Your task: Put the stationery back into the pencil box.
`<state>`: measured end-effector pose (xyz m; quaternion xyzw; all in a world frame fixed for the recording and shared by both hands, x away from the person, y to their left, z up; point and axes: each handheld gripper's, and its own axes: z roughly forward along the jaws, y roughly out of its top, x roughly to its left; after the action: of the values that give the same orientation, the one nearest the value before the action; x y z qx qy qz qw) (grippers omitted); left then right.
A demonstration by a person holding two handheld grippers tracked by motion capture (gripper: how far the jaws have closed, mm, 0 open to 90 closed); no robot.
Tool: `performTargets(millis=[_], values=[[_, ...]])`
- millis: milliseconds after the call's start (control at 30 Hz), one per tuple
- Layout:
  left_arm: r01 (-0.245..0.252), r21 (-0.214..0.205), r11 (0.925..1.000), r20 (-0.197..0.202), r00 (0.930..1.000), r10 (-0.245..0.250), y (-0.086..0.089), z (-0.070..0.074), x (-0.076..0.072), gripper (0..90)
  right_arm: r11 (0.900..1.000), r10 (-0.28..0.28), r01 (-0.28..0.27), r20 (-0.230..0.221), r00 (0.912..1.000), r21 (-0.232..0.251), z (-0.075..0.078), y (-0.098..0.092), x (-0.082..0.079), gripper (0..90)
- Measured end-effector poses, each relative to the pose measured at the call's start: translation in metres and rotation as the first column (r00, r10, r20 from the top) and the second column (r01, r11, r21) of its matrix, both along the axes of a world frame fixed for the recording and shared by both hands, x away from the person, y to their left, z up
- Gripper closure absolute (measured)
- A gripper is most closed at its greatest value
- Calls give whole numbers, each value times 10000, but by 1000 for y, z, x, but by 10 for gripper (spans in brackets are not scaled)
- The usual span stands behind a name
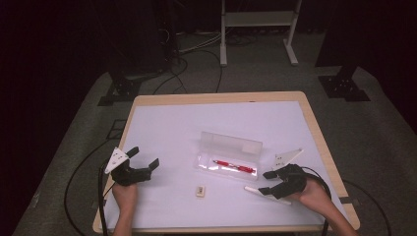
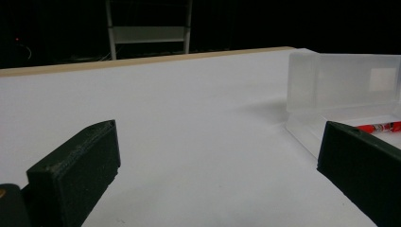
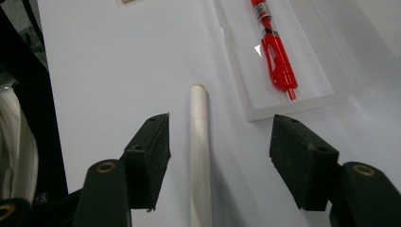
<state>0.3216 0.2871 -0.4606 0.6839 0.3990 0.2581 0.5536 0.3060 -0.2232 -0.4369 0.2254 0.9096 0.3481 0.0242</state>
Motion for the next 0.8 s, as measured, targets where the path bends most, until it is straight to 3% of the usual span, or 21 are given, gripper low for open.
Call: performTargets(millis=[800], values=[[-5,15,10000,-1,10000,5,0,0,0,0,9996,183,-188,-311,9994,-187,-18,-4,-15,556]])
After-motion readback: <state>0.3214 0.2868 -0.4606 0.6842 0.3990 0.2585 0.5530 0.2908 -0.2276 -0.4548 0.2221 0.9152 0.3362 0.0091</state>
